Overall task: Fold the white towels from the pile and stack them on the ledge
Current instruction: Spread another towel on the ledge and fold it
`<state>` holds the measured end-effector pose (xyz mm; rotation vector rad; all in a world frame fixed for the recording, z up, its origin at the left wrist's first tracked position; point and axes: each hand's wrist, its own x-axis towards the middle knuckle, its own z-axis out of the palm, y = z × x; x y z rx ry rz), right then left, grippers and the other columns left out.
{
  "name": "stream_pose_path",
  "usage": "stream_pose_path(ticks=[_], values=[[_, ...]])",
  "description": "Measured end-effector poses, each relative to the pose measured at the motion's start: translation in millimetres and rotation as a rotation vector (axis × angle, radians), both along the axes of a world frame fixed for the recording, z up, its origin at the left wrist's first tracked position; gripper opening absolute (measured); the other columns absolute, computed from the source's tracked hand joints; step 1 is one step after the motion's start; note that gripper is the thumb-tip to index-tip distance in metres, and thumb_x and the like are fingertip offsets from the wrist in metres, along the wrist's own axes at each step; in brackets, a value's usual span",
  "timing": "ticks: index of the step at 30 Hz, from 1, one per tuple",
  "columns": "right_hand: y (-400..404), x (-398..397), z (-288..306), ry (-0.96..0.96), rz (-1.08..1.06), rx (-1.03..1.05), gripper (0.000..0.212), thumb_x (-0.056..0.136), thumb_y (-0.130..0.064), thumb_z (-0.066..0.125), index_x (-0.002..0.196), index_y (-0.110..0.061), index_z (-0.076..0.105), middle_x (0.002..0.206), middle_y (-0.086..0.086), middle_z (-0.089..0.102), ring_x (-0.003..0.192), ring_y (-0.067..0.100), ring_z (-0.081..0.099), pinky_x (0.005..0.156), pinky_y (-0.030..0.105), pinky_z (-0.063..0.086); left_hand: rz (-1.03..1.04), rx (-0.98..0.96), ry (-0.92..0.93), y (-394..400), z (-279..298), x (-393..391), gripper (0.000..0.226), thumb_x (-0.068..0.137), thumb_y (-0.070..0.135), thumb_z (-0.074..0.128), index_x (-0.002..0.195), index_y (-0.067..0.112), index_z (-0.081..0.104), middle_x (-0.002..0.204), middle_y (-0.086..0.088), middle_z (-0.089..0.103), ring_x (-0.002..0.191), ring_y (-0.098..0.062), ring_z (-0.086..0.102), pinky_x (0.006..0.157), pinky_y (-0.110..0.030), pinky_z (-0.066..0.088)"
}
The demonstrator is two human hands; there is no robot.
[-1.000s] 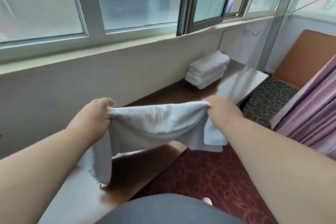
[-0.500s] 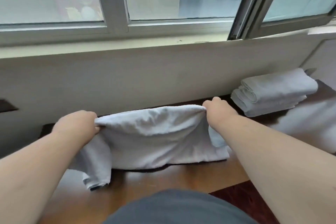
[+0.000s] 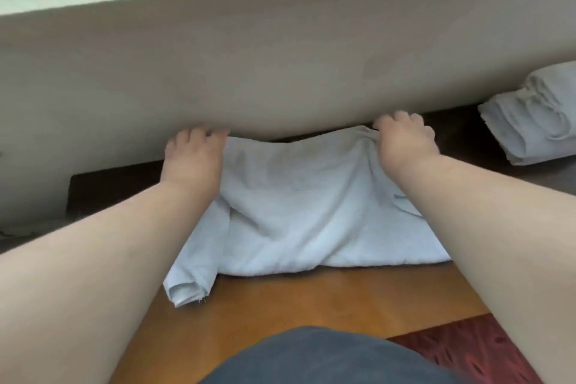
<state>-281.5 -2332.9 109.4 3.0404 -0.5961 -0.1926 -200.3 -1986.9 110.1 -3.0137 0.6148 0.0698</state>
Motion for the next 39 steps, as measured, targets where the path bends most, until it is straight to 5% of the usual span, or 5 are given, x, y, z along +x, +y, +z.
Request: stream_pose_path(ticks=[10, 21, 29, 34, 39], values=[[-3, -122, -78, 0.361, -0.065, 0.339, 0.028, 0.098, -0.041, 0.045, 0.119, -0.024, 0.054, 0.116, 0.0, 0.052, 0.113, 0.024, 0.051, 0.086, 0.037, 0.046, -0.715, 0.032, 0.426, -136, -65, -63, 0.04, 0.097, 0.024, 0.043, 0.137, 0.03, 0.047, 0.13, 0.005, 0.051, 0.115, -0.019, 0.048, 0.094, -0.032, 0.043], [-63, -127, -97, 0.349, -0.122, 0.422, 0.097, 0.088, -0.06, 0.054, 0.158, -0.028, -0.006, 0.165, 0.006, -0.008, 0.152, 0.028, -0.004, 0.115, 0.046, 0.025, -0.555, 0.225, 0.46, -246, -61, -68, 0.037, 0.098, 0.05, 0.038, 0.122, 0.028, 0.056, 0.118, 0.003, 0.058, 0.108, -0.022, 0.053, 0.086, -0.035, 0.042], [-58, -148, -99, 0.353, 0.046, 0.393, 0.081, 0.095, -0.027, 0.061, 0.158, -0.024, 0.01, 0.165, 0.003, -0.008, 0.151, 0.03, -0.008, 0.119, 0.046, 0.017, -0.702, 0.326, 0.266, -386, -45, -26, 0.096, 0.087, 0.012, 0.059, 0.156, 0.027, -0.006, 0.162, -0.003, 0.014, 0.142, -0.027, 0.026, 0.106, -0.041, 0.036], [-62, -171, -102, 0.379, 0.032, 0.458, 0.07, 0.101, -0.034, 0.049, 0.157, -0.03, 0.007, 0.164, 0.003, -0.005, 0.15, 0.028, -0.003, 0.112, 0.045, 0.027, -0.715, 0.332, 0.368, -403, -53, -12, 0.023, 0.088, 0.028, 0.056, 0.109, 0.022, 0.059, 0.112, -0.006, 0.063, 0.099, -0.031, 0.059, 0.083, -0.037, 0.048], [-73, -160, -98, 0.422, 0.066, 0.435, 0.074, 0.097, -0.032, 0.058, 0.156, -0.031, 0.012, 0.162, 0.003, -0.002, 0.147, 0.028, 0.005, 0.098, 0.042, 0.038, -0.637, -0.223, 0.305, -385, -64, 7, 0.015, 0.084, 0.016, 0.057, 0.074, 0.018, 0.046, 0.075, 0.0, 0.051, 0.07, -0.029, 0.051, 0.052, -0.03, 0.028]])
